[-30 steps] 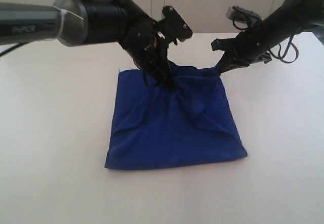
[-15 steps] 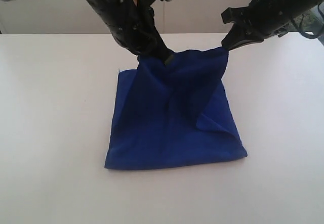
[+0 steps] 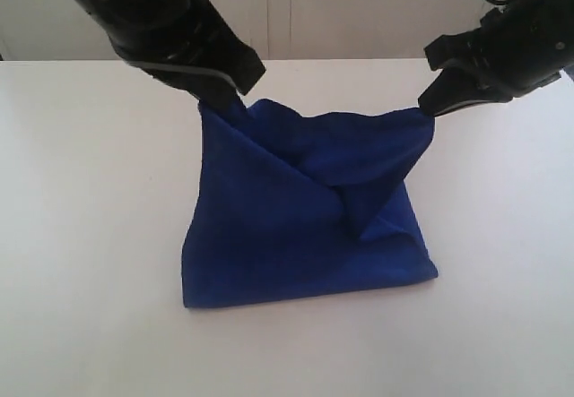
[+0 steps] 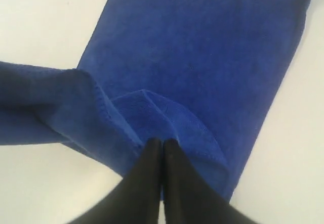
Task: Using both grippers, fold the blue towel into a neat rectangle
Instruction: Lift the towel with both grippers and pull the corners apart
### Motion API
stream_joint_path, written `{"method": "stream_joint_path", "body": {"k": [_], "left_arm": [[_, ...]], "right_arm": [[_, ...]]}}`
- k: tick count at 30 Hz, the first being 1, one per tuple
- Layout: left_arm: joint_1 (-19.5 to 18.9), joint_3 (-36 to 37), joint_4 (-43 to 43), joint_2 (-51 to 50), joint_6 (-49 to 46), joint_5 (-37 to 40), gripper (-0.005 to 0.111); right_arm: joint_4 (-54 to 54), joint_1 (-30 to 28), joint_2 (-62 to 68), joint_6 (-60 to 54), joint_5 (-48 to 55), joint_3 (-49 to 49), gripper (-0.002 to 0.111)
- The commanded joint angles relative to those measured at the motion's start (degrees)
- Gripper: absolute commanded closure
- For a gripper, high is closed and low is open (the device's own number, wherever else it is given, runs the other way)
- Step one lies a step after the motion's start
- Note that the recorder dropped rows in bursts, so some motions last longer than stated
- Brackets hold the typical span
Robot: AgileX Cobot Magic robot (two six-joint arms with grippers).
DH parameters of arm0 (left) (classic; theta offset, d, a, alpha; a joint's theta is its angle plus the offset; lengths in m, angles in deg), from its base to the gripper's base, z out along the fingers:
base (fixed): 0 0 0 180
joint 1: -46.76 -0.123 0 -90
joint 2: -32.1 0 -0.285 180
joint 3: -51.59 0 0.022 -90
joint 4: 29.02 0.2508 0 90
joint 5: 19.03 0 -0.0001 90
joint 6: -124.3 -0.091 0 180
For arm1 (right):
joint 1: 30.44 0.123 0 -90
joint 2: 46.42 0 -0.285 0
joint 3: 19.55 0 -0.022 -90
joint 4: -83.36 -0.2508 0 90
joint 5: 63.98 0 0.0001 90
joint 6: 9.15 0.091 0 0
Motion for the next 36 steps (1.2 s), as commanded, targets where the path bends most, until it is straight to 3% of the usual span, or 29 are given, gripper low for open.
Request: {"method": "stream_joint_path", "body": {"k": [1,4,11,17,29,36], "left_arm": [[-0.06,5.33,-5.61,5.70,-0.20,-1.23,0.107],[-0.06,10.79,-13.44,9.14,-2.89,-4.68,0.107],[-0.06,18.59,-17.37,15.40,-2.89,-5.49,0.107],[-0.06,19.86,-21.38,20.08,-2.89,-5.50,0.107],[-0.06,21.44,-23.00,20.21,-2.89,-5.48,0.107],[-0.06,26.26,-22.74,20.21,-2.89,-12.05,0.107]], "right_arm": [[-0.29,0.03,-6.11,-1.26,0.03,2.85,0.108],[1.37,0.03,-12.31,-1.34,3.34,3.27,0.108],[2.48,0.03,-20.56,-1.23,11.03,3.98,0.108],[2.48,0.03,-25.48,-1.23,11.22,3.98,0.108],[2.48,0.03,-27.60,-1.23,11.22,3.98,0.108],[2.48,0.03,-27.48,-1.23,11.22,5.28,0.108]]}}
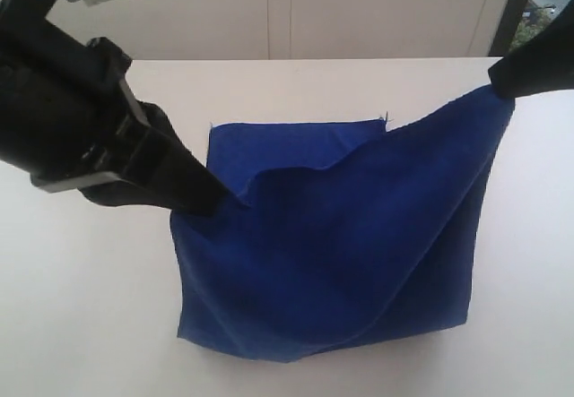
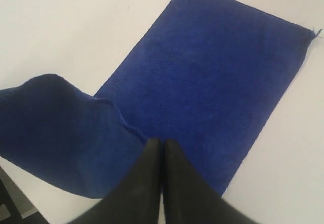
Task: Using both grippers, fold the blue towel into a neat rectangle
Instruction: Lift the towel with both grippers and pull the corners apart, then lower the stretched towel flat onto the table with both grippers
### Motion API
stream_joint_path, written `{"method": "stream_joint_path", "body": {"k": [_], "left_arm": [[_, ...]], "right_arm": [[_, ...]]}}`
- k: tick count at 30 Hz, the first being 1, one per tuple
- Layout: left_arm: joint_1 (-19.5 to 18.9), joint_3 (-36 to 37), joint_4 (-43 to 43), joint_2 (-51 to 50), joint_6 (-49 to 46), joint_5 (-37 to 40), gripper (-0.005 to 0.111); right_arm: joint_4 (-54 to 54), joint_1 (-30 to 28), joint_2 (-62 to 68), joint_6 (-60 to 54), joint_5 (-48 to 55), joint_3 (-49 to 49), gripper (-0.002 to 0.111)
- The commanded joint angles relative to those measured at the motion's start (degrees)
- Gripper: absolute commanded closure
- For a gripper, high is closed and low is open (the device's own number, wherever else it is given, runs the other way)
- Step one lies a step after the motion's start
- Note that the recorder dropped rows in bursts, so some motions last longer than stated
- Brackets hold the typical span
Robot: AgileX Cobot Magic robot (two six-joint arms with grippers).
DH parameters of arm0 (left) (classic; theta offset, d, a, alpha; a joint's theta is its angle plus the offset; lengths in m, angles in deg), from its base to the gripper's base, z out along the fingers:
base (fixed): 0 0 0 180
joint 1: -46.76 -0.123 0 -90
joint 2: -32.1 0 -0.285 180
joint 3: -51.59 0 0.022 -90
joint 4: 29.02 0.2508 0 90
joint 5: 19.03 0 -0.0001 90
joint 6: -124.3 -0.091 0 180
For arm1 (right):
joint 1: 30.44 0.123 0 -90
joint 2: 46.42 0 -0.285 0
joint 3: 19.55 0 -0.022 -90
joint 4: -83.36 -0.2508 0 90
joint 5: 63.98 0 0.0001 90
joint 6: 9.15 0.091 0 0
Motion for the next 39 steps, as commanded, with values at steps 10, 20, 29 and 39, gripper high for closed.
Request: {"method": "stream_joint_path", "body": {"k": [10,20,29,39], "left_arm": [[-0.06,1.73,3.52,0.54,0.00,-11.81,0.107],[-0.06,1.73,17.09,-2.51,9.05,-19.48,0.107],[-4.50,1.73,18.19,-9.79,10.58,-26.96,0.107],[-9.29,1.61,16.08,-19.27,10.71,-33.07,0.107]], "right_arm": [[-0.12,0.03,-0.19,-0.68,-8.96,2.30,0.108],[-0.12,0.03,5.92,-0.80,-16.59,2.44,0.108],[-0.40,0.03,15.05,-1.16,-22.60,2.44,0.108],[-3.48,0.03,25.86,-3.65,-27.92,2.44,0.108]]}}
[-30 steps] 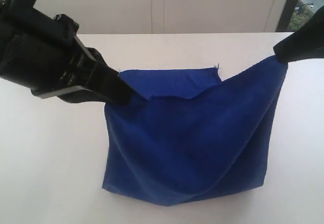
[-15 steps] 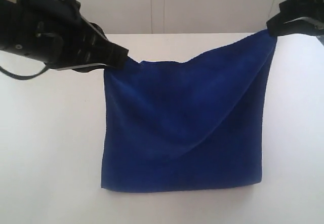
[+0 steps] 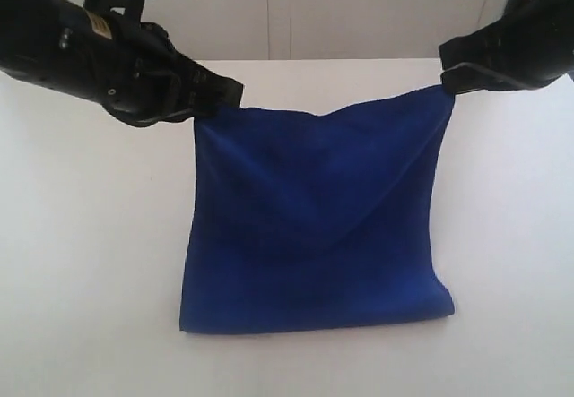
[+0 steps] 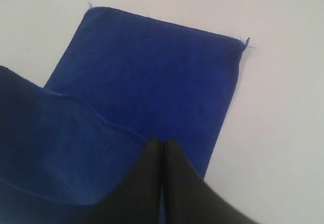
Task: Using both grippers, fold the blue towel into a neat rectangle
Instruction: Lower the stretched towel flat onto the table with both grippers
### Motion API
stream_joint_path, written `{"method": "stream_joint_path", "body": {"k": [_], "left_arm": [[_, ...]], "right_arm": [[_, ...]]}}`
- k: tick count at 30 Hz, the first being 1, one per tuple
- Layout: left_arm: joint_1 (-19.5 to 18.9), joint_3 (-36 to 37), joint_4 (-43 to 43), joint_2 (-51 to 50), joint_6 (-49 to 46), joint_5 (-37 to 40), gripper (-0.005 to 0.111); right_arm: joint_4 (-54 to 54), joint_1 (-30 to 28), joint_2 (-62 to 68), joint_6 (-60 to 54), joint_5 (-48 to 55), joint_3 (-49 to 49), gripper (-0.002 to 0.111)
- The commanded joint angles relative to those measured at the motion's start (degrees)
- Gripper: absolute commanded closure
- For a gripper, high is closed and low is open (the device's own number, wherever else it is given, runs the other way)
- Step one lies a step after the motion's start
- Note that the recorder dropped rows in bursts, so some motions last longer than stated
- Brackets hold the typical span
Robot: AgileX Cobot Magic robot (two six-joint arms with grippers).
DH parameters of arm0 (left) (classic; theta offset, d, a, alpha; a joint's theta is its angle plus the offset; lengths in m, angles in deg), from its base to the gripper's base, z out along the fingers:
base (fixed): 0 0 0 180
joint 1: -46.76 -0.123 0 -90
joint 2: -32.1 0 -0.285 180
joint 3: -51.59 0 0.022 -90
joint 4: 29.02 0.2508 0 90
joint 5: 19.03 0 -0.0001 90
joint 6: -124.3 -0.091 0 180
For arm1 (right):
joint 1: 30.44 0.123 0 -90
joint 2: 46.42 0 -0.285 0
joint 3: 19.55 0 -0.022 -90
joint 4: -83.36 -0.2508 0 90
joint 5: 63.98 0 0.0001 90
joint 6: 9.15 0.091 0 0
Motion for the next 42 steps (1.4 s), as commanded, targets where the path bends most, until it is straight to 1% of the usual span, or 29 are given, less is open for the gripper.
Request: {"method": "stream_joint_path", "body": {"k": [1,8,14,19,26,31,38,42], "left_arm": [[-2.13,-0.03,-1.61,-3.72,0.47,-2.17,0.107],[-5.19,-0.14,-2.85,-6.14,0.47,-6.37,0.107],[-5.82,-2.78,-3.96,-9.82,0.47,-9.59,0.107],[-5.82,-7.85,-4.92,-13.74,0.47,-9.37,0.107],[-7.93,-14.66,-5.35,-18.16,0.74,-7.91,0.107],[-9.57,-16.99,-5.60,-21.40,0.74,-8.12,0.107],[-9.84,-20.99,-5.60,-26.71,1.02,-8.27,0.107],[-10.33,-23.04,-5.60,-27.75,1.14,-8.17,0.107]], "right_arm": [[-1.82,0.14,4.68,-1.23,-2.78,0.19,0.108],[-1.66,1.04,9.86,-1.23,-4.60,-4.20,0.108],[-1.57,1.04,13.88,-1.09,-5.92,-8.77,0.108],[-1.57,1.04,17.73,-1.09,-5.92,-11.90,0.108],[-1.57,1.04,20.23,-0.99,-6.05,-17.23,0.108],[-1.57,1.04,24.46,-0.59,-6.05,-20.62,0.108],[-1.57,1.04,30.61,-0.59,-6.74,-25.38,0.108],[-1.57,1.04,32.09,-0.46,-6.44,-28.28,0.108]]}}
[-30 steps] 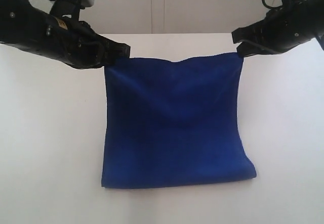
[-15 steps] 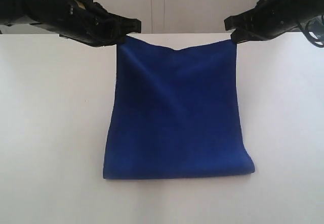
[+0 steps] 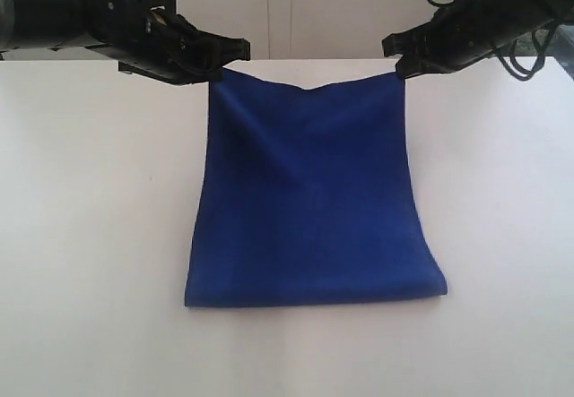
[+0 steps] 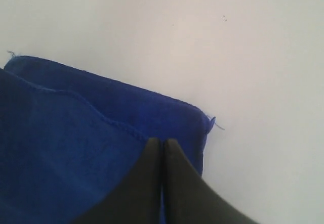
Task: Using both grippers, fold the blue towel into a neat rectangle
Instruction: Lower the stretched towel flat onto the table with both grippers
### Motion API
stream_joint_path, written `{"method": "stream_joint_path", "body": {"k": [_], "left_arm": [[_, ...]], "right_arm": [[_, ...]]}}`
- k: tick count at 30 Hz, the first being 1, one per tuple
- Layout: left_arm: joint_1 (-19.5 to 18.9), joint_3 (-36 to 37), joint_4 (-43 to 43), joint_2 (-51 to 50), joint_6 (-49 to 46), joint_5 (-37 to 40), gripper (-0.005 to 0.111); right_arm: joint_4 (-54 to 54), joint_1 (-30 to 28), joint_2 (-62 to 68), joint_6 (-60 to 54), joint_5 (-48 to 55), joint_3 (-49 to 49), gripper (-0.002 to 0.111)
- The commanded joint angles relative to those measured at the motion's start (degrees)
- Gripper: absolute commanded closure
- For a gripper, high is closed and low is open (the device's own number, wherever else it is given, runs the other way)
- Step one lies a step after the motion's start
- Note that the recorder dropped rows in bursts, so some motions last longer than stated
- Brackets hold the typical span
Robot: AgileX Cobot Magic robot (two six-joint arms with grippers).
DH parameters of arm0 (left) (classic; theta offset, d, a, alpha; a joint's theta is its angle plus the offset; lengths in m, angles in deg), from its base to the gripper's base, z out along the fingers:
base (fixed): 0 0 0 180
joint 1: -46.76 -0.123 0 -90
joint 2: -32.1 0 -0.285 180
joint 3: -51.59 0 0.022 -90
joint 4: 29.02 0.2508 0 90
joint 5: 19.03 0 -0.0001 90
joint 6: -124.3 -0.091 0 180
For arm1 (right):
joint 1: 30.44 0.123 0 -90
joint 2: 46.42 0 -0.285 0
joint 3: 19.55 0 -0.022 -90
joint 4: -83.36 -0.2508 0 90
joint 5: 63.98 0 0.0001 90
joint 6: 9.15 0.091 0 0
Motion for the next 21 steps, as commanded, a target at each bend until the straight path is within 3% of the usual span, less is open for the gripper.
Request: {"method": "stream_joint_path", "body": {"k": [1,8,21], "left_arm": [[-0.86,-2.44,-0.57,-0.76,0.49,0.48,0.107],[-1.82,-4.98,-0.69,-4.70,1.13,-0.18,0.107],[-1.90,-5.18,-0.69,-12.59,1.26,-8.94,0.107]], "right_arm": [[-0.39,0.02,0.96,-0.05,-0.46,-3.33,0.108],[-0.39,0.02,4.04,-0.05,-1.77,-5.90,0.108],[-0.49,0.52,12.44,-3.74,-8.06,-6.23,0.108]]}}
